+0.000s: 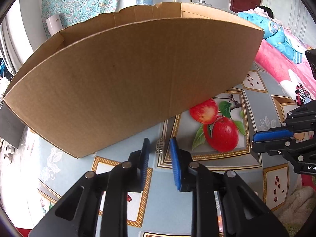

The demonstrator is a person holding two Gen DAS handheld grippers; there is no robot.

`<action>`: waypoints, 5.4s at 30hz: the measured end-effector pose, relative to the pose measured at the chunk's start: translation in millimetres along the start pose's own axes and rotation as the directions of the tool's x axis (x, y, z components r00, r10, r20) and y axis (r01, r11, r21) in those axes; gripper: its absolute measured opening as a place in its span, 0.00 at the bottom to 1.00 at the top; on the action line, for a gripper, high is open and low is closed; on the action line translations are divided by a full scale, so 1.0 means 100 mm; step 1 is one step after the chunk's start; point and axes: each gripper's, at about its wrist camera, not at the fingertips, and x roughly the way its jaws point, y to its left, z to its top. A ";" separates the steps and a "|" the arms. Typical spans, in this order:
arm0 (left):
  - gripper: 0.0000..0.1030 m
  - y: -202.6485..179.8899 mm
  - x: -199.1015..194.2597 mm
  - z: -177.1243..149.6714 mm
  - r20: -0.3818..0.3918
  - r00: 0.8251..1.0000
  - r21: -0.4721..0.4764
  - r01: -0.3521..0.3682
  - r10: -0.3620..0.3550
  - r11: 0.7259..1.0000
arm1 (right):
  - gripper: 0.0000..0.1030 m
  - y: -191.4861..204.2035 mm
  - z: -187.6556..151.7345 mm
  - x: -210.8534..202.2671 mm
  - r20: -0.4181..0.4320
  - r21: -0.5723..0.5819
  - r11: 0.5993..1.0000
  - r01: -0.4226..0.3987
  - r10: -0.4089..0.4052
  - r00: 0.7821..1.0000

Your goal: Organize jewelry

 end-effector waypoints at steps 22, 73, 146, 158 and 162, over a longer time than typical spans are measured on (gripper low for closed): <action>0.04 0.03 -0.02 0.01 0.004 1.000 0.008 0.011 -0.011 1.000 | 0.00 -0.15 -0.01 -0.11 0.010 0.021 0.999 -0.026 0.026 1.000; 0.04 0.03 -0.71 -0.20 0.117 0.993 -0.032 0.006 -0.002 0.999 | 0.17 0.31 -0.15 -0.21 0.034 -0.129 0.990 0.054 -0.050 0.998; 0.75 0.61 -1.34 0.19 0.251 0.967 -0.210 0.021 0.033 0.977 | 0.41 -0.10 0.41 -1.46 0.422 -0.036 0.994 0.100 -0.076 0.903; 0.81 0.39 -0.76 -0.51 -0.002 0.999 -0.216 -0.046 0.046 0.975 | 0.12 0.37 -0.04 -0.32 0.044 -0.039 0.995 -0.087 0.089 0.995; 0.81 0.33 -0.64 -0.64 -0.021 0.998 -0.204 -0.056 0.053 0.977 | 0.03 0.42 -0.10 -0.03 -0.038 -0.022 0.995 -0.098 0.097 0.995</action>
